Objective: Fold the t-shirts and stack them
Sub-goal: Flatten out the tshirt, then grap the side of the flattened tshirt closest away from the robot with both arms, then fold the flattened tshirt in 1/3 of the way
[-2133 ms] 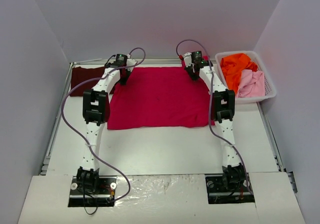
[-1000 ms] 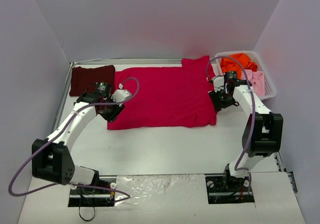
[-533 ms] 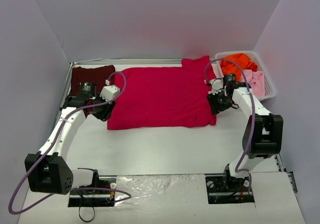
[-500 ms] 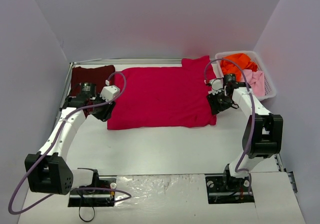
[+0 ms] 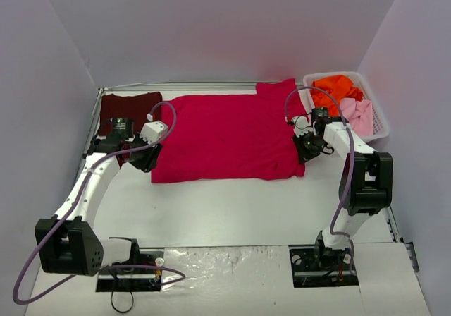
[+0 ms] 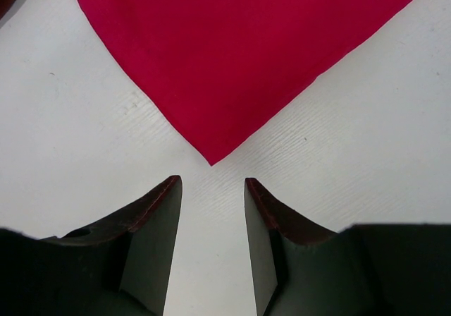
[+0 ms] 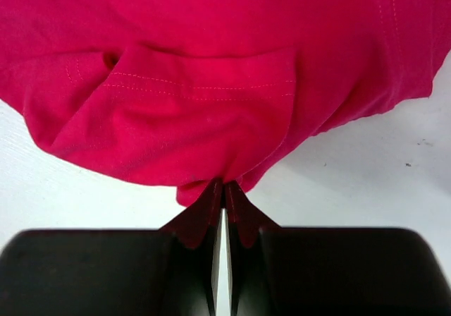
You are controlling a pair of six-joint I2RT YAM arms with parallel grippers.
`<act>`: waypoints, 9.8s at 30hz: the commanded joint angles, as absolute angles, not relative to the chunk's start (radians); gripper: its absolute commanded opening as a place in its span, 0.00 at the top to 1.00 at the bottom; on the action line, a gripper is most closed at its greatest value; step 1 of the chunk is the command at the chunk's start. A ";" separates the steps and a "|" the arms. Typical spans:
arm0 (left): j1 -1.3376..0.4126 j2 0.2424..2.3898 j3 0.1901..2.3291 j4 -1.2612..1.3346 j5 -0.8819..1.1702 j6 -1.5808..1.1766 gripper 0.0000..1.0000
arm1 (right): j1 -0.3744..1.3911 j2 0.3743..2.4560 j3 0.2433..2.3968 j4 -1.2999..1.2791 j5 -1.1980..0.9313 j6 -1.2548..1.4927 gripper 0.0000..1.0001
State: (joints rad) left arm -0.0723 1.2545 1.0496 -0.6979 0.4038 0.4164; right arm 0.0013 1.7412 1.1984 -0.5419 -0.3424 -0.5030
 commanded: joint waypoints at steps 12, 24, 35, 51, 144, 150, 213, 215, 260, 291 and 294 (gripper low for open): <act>-0.055 1.220 1.055 -0.689 0.428 0.413 0.60 | 0.014 1.522 1.206 -0.733 -0.351 -0.643 1.00; -0.043 1.218 1.054 -0.687 0.428 0.411 0.59 | 0.025 1.430 1.184 -0.877 -0.330 -0.859 1.00; -0.029 1.216 1.048 -0.683 0.440 0.410 0.59 | 0.057 1.443 1.302 -0.954 -0.319 -0.894 1.00; -0.025 1.229 1.040 -0.673 0.449 0.413 0.58 | 0.127 1.434 1.169 -1.095 -0.282 -0.986 0.74; -0.112 1.132 0.841 -0.815 0.411 0.876 0.57 | 0.097 1.919 1.387 -0.908 -0.419 -0.818 1.00; -0.144 1.141 0.727 -0.594 0.367 0.862 0.54 | 0.095 1.916 1.371 -0.877 -0.433 -0.785 1.00; -0.219 1.123 0.729 -0.451 0.207 0.790 0.95 | 0.133 1.635 1.276 -0.943 -0.377 -0.726 1.00; -0.221 1.120 0.733 -0.457 0.206 0.787 0.95 | 0.133 1.617 1.288 -0.954 -0.374 -0.726 1.00; -0.224 1.674 1.115 -0.305 0.017 0.701 0.97 | 0.153 2.238 2.125 -1.037 -0.259 -0.698 1.00; -0.224 1.664 1.065 -0.241 -0.156 0.634 0.61 | 0.158 2.407 2.201 -0.885 -0.198 -0.644 1.00; -0.224 1.667 1.058 -0.241 -0.156 0.632 0.60 | 0.160 2.424 2.214 -0.884 -0.196 -0.643 1.00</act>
State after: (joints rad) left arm -0.2169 1.7130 1.0649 -0.2436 -0.1329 0.6498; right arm 0.1524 2.4001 2.1761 -0.8707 -0.2222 -0.6537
